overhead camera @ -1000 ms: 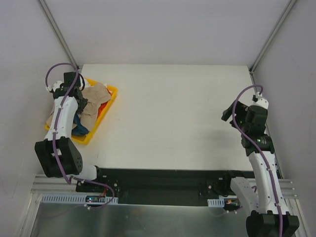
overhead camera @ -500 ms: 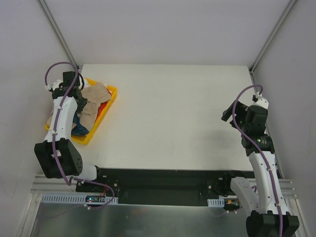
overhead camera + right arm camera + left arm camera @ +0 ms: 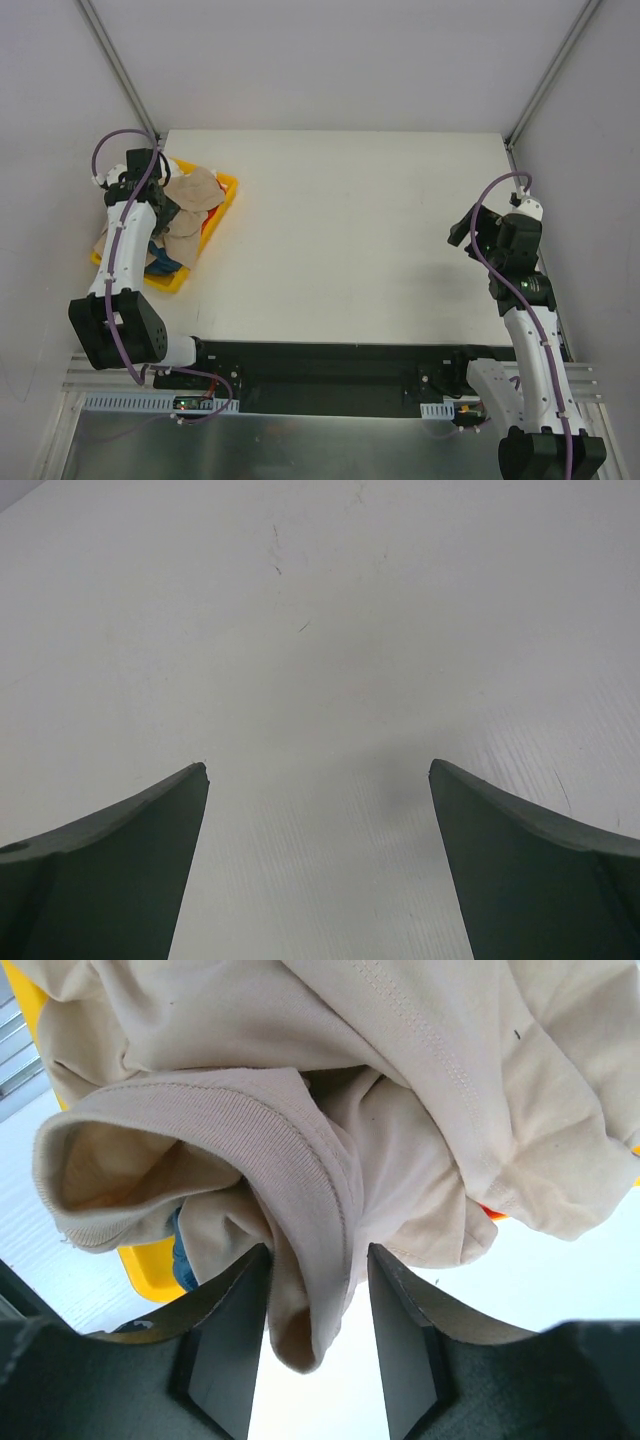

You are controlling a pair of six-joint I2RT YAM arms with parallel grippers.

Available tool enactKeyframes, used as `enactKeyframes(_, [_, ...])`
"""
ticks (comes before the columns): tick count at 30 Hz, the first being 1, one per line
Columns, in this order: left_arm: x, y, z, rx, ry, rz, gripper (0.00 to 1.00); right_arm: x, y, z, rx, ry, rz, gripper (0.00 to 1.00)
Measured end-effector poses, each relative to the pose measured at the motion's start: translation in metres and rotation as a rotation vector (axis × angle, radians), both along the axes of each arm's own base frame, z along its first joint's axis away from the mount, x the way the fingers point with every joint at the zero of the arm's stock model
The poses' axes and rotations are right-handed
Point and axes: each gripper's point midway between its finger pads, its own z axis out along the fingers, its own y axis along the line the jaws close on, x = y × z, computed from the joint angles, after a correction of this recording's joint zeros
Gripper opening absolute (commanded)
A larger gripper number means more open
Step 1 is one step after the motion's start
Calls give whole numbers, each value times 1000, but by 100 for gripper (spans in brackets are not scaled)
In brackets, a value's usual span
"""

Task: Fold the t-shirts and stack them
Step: Grab crumpled tshirt from bin with the left arm

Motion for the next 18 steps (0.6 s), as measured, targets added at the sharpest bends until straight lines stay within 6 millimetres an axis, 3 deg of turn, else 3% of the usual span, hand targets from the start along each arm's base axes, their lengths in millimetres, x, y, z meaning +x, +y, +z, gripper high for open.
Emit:
enactKeyframes(4, [-1, 0, 5, 3, -15, 0, 39, 0, 0, 0, 1, 0, 1, 97])
enactKeyframes(5, [-1, 0, 5, 3, -17, 1, 33, 0, 0, 0, 1, 0, 2, 97])
enactKeyframes(6, [-1, 0, 6, 5, -17, 1, 19, 0, 1, 0, 2, 0, 3, 97])
enactKeyframes(8, [-2, 1, 6, 8, -17, 6, 0, 0, 1, 0, 4, 1, 7, 97])
enactKeyframes(15, [-3, 1, 6, 10, -3, 2, 0, 0, 3, -1, 5, 18, 19, 97])
enactKeyframes(18, [3, 2, 22, 15, -36, 1, 0, -1, 3, 0, 2, 18, 21, 97])
